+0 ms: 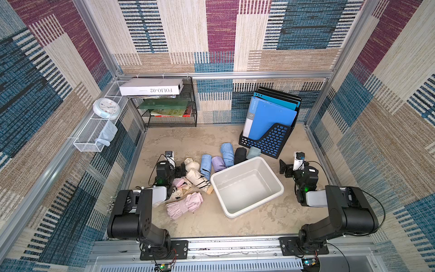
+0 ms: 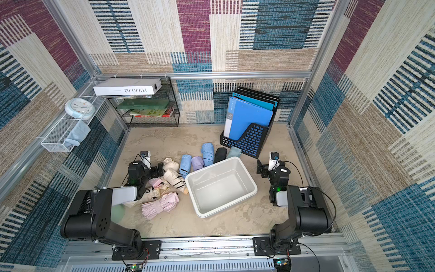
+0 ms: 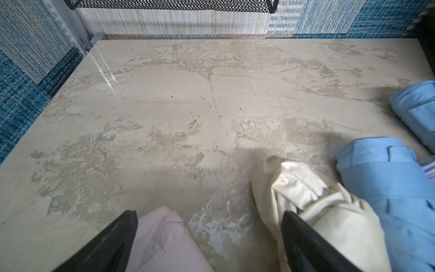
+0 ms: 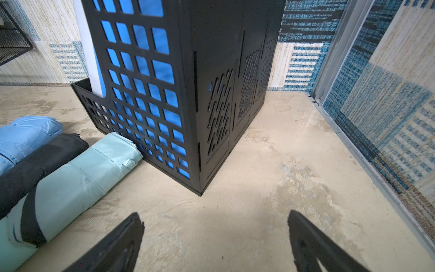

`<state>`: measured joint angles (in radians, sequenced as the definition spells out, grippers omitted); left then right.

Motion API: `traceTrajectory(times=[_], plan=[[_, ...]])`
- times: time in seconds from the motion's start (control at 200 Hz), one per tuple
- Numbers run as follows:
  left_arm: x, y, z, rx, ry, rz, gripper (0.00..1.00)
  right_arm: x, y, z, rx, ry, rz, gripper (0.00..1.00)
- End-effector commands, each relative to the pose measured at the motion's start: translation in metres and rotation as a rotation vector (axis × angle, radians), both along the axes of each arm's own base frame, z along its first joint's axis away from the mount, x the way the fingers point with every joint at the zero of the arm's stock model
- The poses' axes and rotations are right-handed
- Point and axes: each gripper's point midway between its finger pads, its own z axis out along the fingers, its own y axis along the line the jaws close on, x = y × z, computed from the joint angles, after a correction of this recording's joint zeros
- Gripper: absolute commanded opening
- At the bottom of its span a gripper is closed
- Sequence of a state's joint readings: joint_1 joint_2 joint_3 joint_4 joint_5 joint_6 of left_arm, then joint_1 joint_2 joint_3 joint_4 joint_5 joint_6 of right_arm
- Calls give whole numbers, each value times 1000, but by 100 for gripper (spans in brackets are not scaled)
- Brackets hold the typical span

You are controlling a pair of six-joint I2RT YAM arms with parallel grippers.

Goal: Put the umbrella into the storage box
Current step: Pick up the umbrella from the center of the board.

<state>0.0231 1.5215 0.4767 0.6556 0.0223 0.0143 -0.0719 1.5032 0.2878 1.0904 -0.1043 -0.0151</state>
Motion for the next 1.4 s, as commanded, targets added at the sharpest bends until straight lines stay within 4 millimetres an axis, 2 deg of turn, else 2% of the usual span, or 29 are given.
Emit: traceTrajectory(times=[0.0,0.09,0.195,0.456,0.606,0.706,0.837,1.072,1.217,1.398], plan=[[2,1,7,-7,-28,-2,99,1,8,18,-20,-38,48,99],[-2,-1,19,-9,-38,-12,99,-1,18,30,-34,-32,114,99],[-8,-1,27,-6,-27,-9,99,-8,18,44,-26,-48,107,99],[-22,-2,76,-1,-85,-17,99,-29,22,86,14,-92,116,99],[-33,-2,98,-45,-61,8,99,-33,7,88,139,41,-4,99],[-43,0,106,-116,-38,55,99,-34,13,81,187,139,15,99],[-58,7,101,-245,57,181,99,-35,32,82,247,225,110,99],[-84,10,67,-371,371,363,99,-47,51,80,429,371,143,94],[-81,4,52,-408,488,383,99,-58,54,81,459,411,130,93],[-73,10,31,-415,615,433,99,-70,62,87,488,411,133,92]])
